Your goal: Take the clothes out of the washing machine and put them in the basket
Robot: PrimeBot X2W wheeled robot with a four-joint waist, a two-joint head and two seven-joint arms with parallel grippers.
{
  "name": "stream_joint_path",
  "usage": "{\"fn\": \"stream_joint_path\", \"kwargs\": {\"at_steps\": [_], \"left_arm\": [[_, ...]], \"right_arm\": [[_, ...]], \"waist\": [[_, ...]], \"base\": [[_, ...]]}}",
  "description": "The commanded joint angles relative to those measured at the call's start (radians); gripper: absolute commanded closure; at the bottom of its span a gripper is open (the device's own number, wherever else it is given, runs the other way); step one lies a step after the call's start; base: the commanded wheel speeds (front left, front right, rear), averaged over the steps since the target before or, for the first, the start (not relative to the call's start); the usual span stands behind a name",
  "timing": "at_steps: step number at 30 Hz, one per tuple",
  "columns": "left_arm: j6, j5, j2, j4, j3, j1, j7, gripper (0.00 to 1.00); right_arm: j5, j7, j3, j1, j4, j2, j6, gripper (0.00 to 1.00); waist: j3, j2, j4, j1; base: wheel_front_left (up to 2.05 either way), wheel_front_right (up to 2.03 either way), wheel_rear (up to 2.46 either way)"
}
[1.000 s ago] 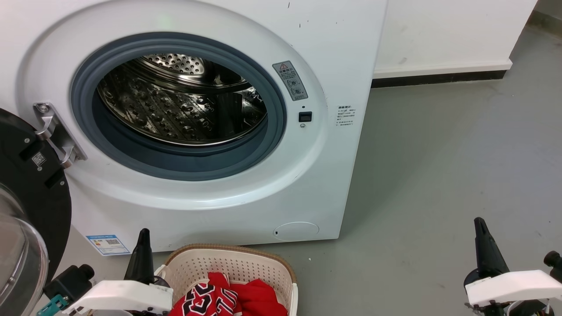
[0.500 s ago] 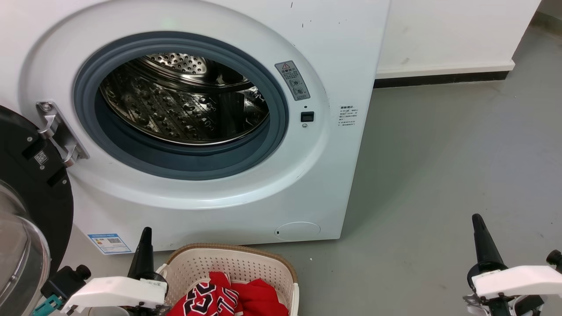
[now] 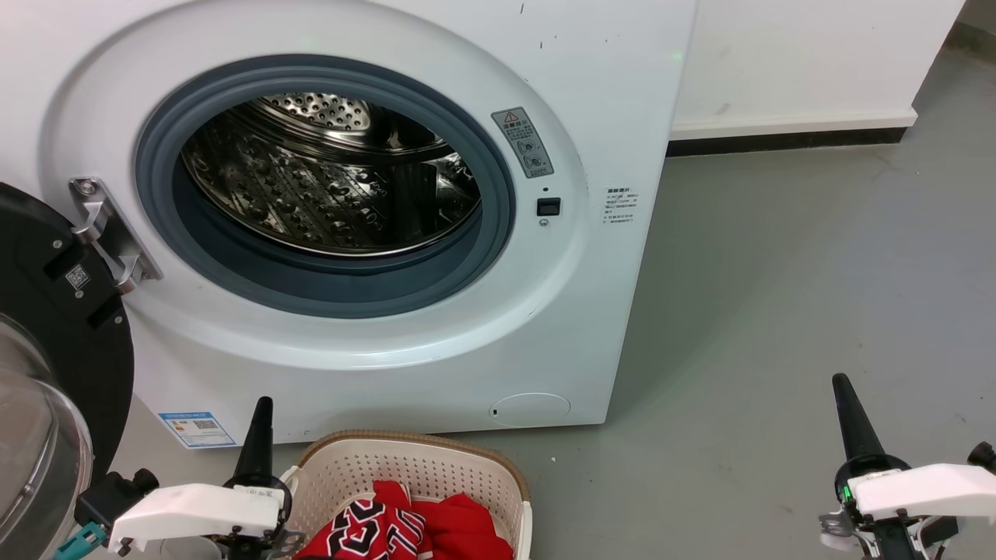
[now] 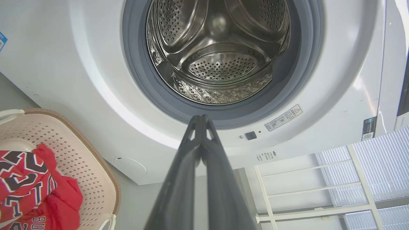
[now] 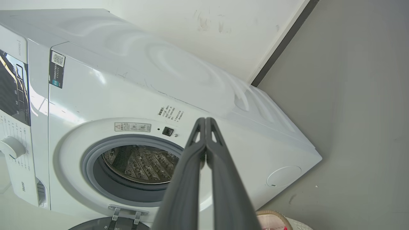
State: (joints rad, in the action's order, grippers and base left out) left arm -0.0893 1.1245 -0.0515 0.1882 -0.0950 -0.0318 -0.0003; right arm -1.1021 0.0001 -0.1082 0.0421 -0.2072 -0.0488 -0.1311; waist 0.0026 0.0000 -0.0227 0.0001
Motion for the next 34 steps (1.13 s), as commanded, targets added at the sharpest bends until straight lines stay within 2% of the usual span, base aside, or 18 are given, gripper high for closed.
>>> {"fn": "stream_joint_path", "kwargs": {"at_steps": [1, 12, 34], "left_arm": [[-0.009, 0.030, -0.001, -0.003, -0.002, -0.028, 0.008, 1.00], [-0.018, 0.161, 0.000, 0.015, -0.008, -0.045, 0.039, 1.00], [-0.034, 0.346, 0.001, 0.040, -0.016, -0.064, 0.084, 1.00]], "right_arm": [[-0.033, 0.006, -0.001, 0.029, 0.002, -0.002, 0.000, 1.00], [-0.170, 0.036, -0.002, 0.041, -0.009, -0.002, 0.000, 1.00], [-0.363, 0.081, -0.004, 0.060, -0.027, -0.002, 0.000, 1.00]], "waist": [[0.000, 0.0000, 0.001, -0.0001], [0.000, 0.0000, 0.006, -0.0001], [0.000, 0.0000, 0.015, -0.0001]], "base": [[0.00, 0.00, 0.00], [0.00, 0.00, 0.00], [0.00, 0.00, 0.00]]}}
